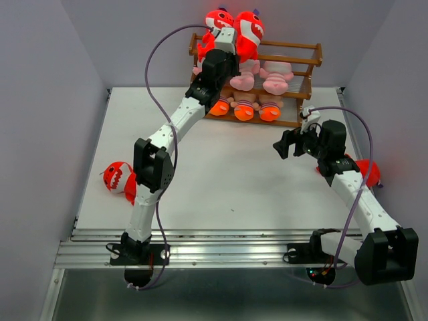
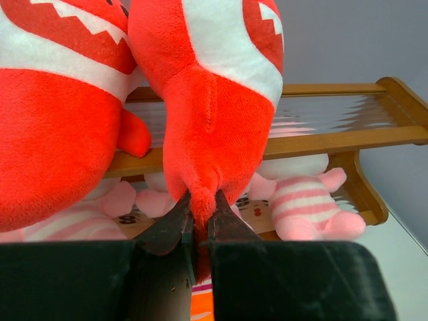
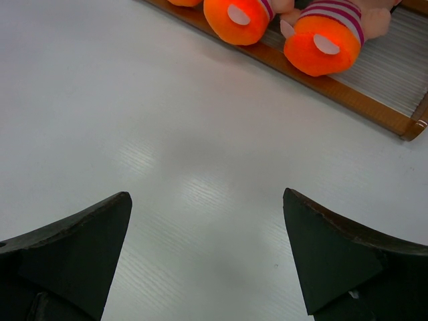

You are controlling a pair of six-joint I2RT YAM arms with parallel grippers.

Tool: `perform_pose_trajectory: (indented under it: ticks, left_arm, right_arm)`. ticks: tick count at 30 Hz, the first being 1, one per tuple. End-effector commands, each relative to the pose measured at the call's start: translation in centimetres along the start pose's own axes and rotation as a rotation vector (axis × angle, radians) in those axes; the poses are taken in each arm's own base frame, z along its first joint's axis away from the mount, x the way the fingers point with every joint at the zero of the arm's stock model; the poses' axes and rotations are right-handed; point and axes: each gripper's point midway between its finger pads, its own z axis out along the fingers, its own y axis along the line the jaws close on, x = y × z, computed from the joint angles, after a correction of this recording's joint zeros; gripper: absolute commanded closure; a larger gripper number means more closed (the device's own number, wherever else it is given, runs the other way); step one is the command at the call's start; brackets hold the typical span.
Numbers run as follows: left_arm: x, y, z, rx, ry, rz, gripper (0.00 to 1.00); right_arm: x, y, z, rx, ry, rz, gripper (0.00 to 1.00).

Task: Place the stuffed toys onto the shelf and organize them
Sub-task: Place the stuffed toy onto shelf

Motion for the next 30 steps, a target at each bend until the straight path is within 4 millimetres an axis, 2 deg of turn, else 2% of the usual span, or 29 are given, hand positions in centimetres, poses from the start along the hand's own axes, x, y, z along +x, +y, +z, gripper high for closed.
perform_pose_trajectory:
  ticks: [1,10,17,22,24,30]
  left_arm:
    - [-6.4,-1.4,-0.5,0.06,-0.157,-0.055,1.0]
    - [-6.7,-1.4,-0.3,0.102,-0.166,-0.118,1.0]
    - [-5.3,-0.5,0.3,0.1,-0.126,-0.141,1.0]
    - [-5.1,-0.8,0.3,0.124,-0.114,-0.14,0.99]
    - [-5.0,-0.8,0.2,0.122,-0.113,-0.142,0.96]
    - [-5.1,-0.6,0.1,0.115,-0.113,-0.15,0.75]
  right_arm:
    - [-2.1,-0.3,-0.2,0.007,-0.052,-0.038,0.0]
    - [-1.9,-0.4,-0.2,0.01,-0.049,-0.04,0.0]
    - [-2.1,-0.4,-0.2,0.01,-0.052,-0.043,0.0]
    - [-1.9,-0.4,-0.1,0.01,-0.048,-0.041,0.0]
    - [-1.9,-0.4,-0.1,0.01,-0.048,-0.041,0.0]
    - [-1.9,-0.4,-0.1,0.01,-0.051,-0.044,0.0]
